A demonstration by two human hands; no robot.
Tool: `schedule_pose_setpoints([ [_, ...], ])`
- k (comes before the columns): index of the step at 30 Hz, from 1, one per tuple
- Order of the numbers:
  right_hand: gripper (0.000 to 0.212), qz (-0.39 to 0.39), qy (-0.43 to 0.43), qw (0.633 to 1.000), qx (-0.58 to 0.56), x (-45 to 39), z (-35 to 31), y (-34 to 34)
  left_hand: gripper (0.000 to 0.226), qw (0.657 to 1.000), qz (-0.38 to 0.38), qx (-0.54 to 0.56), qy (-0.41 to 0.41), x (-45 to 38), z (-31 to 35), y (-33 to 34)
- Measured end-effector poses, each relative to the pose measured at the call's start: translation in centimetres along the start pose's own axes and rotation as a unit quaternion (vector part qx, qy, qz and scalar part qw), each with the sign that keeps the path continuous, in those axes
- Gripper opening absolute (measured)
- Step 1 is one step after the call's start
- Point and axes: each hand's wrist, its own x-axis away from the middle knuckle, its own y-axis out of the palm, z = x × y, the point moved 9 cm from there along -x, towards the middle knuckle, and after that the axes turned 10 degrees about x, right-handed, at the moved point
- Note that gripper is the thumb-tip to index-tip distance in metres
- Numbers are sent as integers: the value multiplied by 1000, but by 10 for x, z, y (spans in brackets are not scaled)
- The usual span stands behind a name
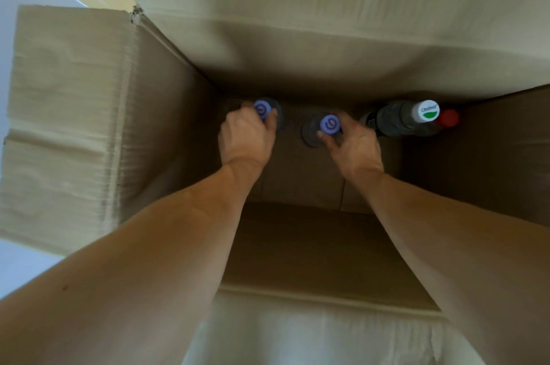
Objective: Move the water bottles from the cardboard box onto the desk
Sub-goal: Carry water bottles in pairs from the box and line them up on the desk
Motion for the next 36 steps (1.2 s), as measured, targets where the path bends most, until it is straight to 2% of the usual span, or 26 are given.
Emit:
schedule_pose_setpoints([
  [4, 50, -15, 19, 1000, -20, 9, 24, -4, 37, 992, -77, -71, 76, 17, 30, 32],
  [7, 50, -31, -6, 999, -20, 8, 24, -5, 35, 981, -106, -103, 123, 22, 37, 45],
  [10, 52, -49, -25, 998, -23, 7, 23, -3, 42, 974, -131, -92, 160, 19, 38, 50],
  [12, 59, -65, -26, 997, -37, 7, 24, 1, 56, 968, -182, -69, 160, 15, 32, 58],
  [16, 88, -81, -10, 994, -65, 0, 34, 13, 90, 955, -266, -15, 130, 5, 19, 75],
  [20, 98, -80, 21, 992, -93, -14, 42, 27, 101, 957, -277, 54, 71, -6, 5, 96],
  [25, 81, -64, 23, 987, -147, -25, 51, 39, 89, 959, -240, 143, 49, -13, 0, 107],
  [30, 71, -83, 46, 957, -275, -14, 57, 28, 79, 933, -258, 249, -8, -7, -1, 95],
  [33, 61, -124, 70, 915, -378, 8, 52, 12, 66, 883, -289, 362, -77, 12, 3, 74],
  [36, 48, -186, 69, 888, -415, 32, 33, -17, 49, 828, -330, 436, -126, 34, 19, 41],
])
